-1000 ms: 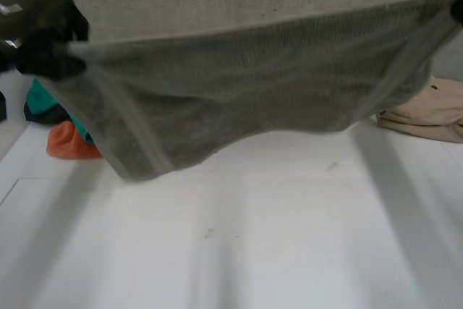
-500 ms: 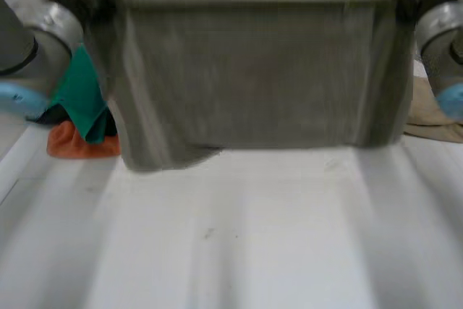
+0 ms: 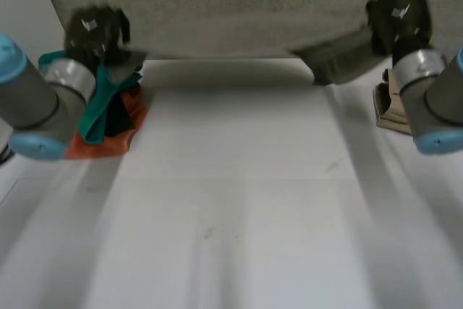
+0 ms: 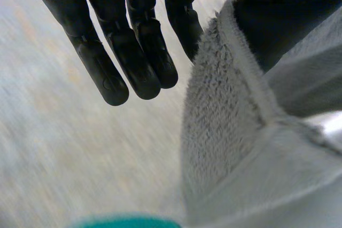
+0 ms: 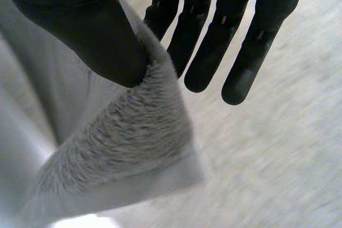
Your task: Fold the laundry.
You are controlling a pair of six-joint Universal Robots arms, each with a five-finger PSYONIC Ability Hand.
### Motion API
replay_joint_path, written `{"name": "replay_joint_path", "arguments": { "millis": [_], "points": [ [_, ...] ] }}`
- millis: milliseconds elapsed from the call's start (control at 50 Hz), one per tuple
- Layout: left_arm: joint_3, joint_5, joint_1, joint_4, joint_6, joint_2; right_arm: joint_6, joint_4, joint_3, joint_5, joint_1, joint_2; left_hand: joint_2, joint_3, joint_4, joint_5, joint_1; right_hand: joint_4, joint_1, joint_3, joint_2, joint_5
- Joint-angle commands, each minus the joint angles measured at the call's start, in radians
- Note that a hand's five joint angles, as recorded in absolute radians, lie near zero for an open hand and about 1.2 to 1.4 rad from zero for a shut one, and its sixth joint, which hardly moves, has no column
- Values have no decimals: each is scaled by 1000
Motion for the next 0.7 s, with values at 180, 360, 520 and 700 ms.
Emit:
{"name": "replay_joint_path", "arguments": {
  "millis": [180,360,520,700],
  "points": [
    [-482,138,55,-436,292,233,-380,583,295,-56,-85,-185,197,203,192,247,217,197,261,206,215,206],
    [-700,173,139,-987,691,463,-807,1068,531,-66,-222,-343,197,203,192,247,217,197,261,206,215,206],
    [-628,251,150,-1032,807,440,-763,912,524,-95,-173,-328,197,203,192,247,217,197,261,206,215,206],
    [-326,114,46,-719,537,200,-470,598,317,50,-53,-139,197,203,192,247,217,197,261,206,215,206]
  ]
}}
